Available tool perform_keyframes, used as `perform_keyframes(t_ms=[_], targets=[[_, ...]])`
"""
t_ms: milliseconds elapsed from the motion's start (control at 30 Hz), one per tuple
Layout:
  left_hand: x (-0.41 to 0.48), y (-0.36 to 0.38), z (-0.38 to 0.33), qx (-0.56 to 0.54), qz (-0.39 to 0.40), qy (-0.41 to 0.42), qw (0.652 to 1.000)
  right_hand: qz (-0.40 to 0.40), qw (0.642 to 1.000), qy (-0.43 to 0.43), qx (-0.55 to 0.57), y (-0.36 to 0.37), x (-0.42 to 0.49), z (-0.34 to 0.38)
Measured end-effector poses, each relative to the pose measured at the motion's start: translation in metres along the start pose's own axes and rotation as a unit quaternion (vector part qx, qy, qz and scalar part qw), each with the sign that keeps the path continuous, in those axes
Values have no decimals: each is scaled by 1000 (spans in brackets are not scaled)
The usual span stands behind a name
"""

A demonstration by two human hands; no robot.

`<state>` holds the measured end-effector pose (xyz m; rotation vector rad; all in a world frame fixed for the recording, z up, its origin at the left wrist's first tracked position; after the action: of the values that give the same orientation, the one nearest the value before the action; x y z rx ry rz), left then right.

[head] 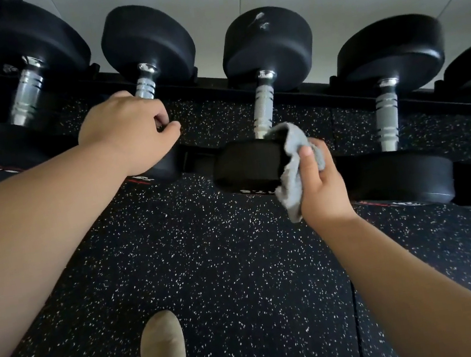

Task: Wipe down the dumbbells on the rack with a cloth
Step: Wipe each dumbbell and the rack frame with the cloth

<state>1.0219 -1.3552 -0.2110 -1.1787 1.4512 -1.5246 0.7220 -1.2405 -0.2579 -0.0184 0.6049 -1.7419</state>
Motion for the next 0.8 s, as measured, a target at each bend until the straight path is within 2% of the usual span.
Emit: perform_keyframes(t_ms=[67, 133, 267, 333, 400, 433, 500, 600, 667, 733, 800], targets=[[0, 0, -1, -2, 0, -1, 1000, 15, 995, 87, 43, 1, -1, -8], [0, 1, 1, -4, 4, -4, 1000, -10, 992, 113, 45, -1, 3, -4], [-1, 1, 1, 3, 18, -8, 1000, -75, 992, 99, -9, -7, 32, 36], [-1, -1, -3, 8, 25, 0, 1000, -95, 993, 67, -7, -10, 50, 67], [-1, -4, -5, 3, 28, 3, 1000, -95, 993, 72, 0, -10, 68, 88], [-2, -5, -6, -1, 30, 2, 1000, -77, 993, 81, -39, -5, 76, 93], [-2, -5, -5, -9, 34, 0, 999, 24, 984, 100, -146, 14, 87, 93], [-2, -4, -5, -13, 25, 6, 1000, 173, 940, 152, -253, 30, 82, 69], [-2, -4, -5, -16, 18, 10, 1000, 204, 924, 161, -281, 27, 82, 53], [-1, -5, -7, -19, 13, 12, 1000, 218, 927, 160, -260, 27, 84, 50], [-2, -5, -8, -17, 4, 19, 1000, 189, 938, 143, -254, 28, 93, 61]])
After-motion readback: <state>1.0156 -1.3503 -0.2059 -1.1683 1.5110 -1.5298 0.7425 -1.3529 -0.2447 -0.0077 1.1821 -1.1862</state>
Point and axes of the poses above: each hand's wrist, its own x-axis towards the middle knuckle, its own y-axis out of the palm, z = x × y, the point moved 7 cm from there along x, towards the middle knuckle, and after that the axes turned 13 degrees about y, right-handed, at the moved point
